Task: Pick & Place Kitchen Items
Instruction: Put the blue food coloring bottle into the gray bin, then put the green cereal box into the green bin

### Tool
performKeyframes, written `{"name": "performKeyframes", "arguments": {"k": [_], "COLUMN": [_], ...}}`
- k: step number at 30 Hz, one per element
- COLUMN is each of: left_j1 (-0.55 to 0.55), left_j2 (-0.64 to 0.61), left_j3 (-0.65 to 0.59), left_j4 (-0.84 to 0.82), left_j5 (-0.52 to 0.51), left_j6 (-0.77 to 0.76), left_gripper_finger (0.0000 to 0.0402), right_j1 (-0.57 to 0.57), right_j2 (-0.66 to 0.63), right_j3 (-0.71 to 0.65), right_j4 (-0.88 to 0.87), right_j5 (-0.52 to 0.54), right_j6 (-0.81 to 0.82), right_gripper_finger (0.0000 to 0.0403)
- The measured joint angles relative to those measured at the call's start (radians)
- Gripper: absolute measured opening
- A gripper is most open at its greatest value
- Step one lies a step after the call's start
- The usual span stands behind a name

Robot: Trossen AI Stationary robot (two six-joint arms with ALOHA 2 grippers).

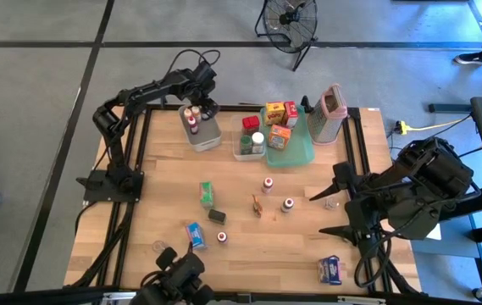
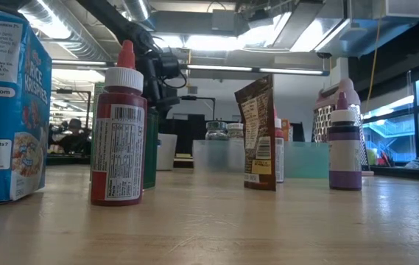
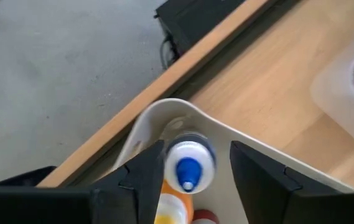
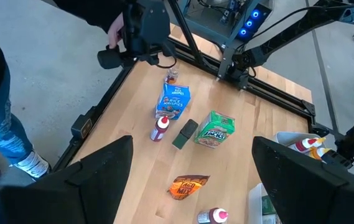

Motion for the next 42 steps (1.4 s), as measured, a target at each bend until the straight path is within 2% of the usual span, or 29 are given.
{"name": "performKeyframes", "arguments": {"k": [2, 10, 17, 22, 27, 31, 35, 39, 42], "left_j1": [0.000, -0.001, -0.008, -0.028, -0.114, -0.255, -0.425, -0.562, -0.644], "left_j2": [-0.007, -0.080, -0.175, -0.273, -0.412, -0.501, -0.550, -0.561, -0.559], "left_j3": [0.000, 0.000, 0.000, 0.000, 0.001, 0.001, 0.001, 0.002, 0.002], "left_j4": [0.000, 0.016, 0.057, 0.031, -0.061, -0.140, -0.200, -0.262, -0.324], "left_j5": [0.028, 0.027, 0.017, 0.033, 0.107, 0.161, 0.134, 0.021, -0.016], "left_j6": [0.000, -0.008, -0.028, -0.054, -0.109, -0.148, -0.288, -0.618, -0.795], "left_gripper_finger": [0.0181, 0.0212, 0.0257, 0.0266, 0.0267, 0.0267, 0.0267, 0.0267, 0.0267], "right_j1": [0.000, -0.006, -0.006, -0.006, -0.006, -0.006, -0.006, -0.006, -0.006], "right_j2": [0.000, 0.000, 0.000, 0.000, 0.000, 0.000, 0.000, 0.000, 0.000], "right_j3": [0.000, 0.000, 0.000, 0.000, 0.000, 0.000, 0.000, 0.000, 0.000], "right_j4": [-0.002, -0.008, -0.015, -0.023, -0.038, -0.049, -0.057, -0.060, -0.062], "right_j5": [0.000, -0.003, -0.003, -0.003, -0.003, -0.003, -0.002, -0.001, -0.001], "right_j6": [0.000, -0.008, -0.008, -0.008, 0.008, 0.012, -0.007, -0.030, -0.042], "right_gripper_finger": [0.0332, 0.0332, 0.0332, 0.0332, 0.0332, 0.0332, 0.0332, 0.0332, 0.0332]}}
